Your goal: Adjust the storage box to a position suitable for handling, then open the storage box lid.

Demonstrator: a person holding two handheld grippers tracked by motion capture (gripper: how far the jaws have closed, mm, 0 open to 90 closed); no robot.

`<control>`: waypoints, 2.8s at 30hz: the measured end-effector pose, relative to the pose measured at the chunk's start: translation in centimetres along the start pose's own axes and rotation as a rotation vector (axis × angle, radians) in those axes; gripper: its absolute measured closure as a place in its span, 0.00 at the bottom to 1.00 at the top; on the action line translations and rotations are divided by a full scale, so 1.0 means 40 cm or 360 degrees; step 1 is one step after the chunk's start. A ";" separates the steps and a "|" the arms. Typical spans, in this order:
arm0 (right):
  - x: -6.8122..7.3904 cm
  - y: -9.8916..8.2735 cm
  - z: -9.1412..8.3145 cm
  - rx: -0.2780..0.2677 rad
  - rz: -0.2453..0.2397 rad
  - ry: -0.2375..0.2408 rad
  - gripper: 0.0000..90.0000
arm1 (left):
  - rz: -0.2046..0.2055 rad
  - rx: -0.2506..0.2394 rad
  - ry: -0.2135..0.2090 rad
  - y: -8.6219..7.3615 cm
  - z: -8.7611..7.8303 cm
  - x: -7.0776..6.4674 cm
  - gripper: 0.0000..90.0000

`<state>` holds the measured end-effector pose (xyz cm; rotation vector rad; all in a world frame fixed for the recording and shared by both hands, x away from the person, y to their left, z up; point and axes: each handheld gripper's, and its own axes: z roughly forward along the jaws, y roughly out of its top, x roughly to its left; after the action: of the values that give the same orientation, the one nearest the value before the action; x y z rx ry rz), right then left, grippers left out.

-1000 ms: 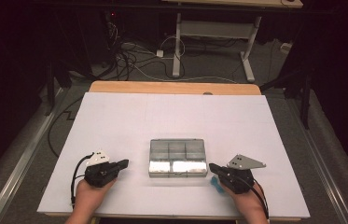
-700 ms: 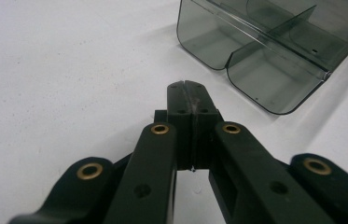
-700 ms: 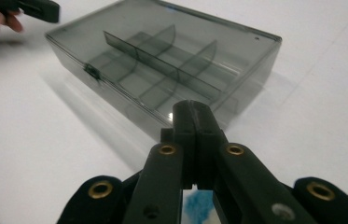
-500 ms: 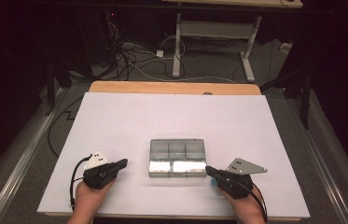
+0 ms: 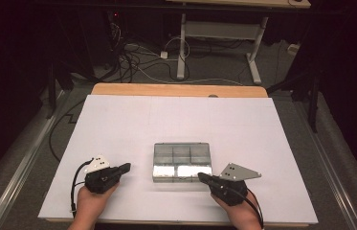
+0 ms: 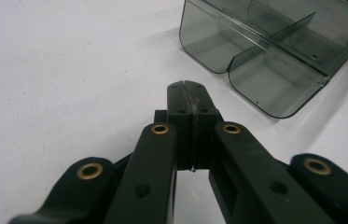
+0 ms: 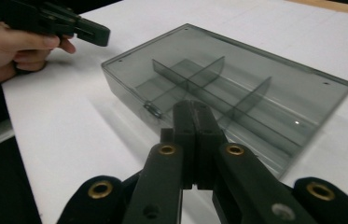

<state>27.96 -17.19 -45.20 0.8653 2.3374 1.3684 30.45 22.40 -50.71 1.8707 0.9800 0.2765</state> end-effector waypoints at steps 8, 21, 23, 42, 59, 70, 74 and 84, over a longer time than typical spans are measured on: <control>0.028 -0.005 0.026 0.0025 -0.0043 0.0033 1.00 | 0.0032 0.0046 -0.0003 0.003 0.007 -0.004 0.97; 0.059 -0.013 0.067 0.0068 -0.0082 0.0109 1.00 | 0.0050 0.0044 0.0003 0.003 0.007 -0.008 0.97; 0.063 -0.013 0.072 0.0073 -0.0093 0.0117 1.00 | 0.0051 0.0044 0.0005 0.003 0.007 -0.008 0.97; 0.080 -0.036 0.109 0.0139 -0.0087 0.0166 1.00 | 0.0053 0.0039 0.0015 0.002 0.006 -0.010 0.97; 0.067 -0.039 0.135 0.0235 -0.0011 0.0117 1.00 | 0.0057 0.0044 0.0012 0.006 0.009 -0.020 0.97; 0.076 -0.028 0.153 0.0301 -0.0095 0.0150 1.00 | 0.0051 -0.0002 -0.0091 0.055 0.081 -0.070 0.97; 0.081 -0.020 0.173 0.0326 -0.0159 0.0173 1.00 | 0.0045 0.0032 -0.0084 0.053 0.096 -0.069 0.97; 0.071 -0.027 0.164 0.0302 -0.0074 0.0094 1.00 | 0.0169 0.0044 -0.0046 0.047 0.098 -0.092 0.97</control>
<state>28.84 -11.30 -49.29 0.8261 2.5483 1.1832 31.23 16.78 -50.31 1.9496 0.8703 0.2994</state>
